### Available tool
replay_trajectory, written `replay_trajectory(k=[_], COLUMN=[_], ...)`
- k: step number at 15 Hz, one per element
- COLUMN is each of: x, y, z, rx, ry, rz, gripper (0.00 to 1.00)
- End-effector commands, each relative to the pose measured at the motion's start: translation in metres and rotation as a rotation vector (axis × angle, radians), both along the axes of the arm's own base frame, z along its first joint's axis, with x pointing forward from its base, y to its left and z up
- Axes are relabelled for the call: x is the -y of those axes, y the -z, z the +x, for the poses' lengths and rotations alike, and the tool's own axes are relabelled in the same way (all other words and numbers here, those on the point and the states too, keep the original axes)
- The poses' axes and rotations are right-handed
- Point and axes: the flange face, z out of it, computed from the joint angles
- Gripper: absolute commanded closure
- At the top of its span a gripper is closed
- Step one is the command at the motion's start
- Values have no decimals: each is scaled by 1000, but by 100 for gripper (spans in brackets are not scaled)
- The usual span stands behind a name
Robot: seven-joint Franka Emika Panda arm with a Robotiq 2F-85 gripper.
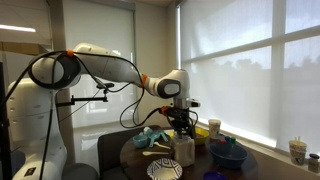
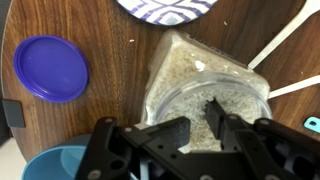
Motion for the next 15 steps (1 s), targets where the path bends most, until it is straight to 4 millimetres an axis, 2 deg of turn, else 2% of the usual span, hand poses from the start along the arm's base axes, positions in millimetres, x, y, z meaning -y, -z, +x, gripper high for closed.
replay_trajectory(k=[1,2,4,10,15], x=[-7,-10,-13,-23,-31], y=[7,6,-5,-9,-20], z=[7,7,8,9,8], rx=[-41,-40,-21,-12,28], ry=[-28,-34,-43,-74,-81], rz=[-19,-21,-36,-71,-62], gripper=[38,33,29,36,36])
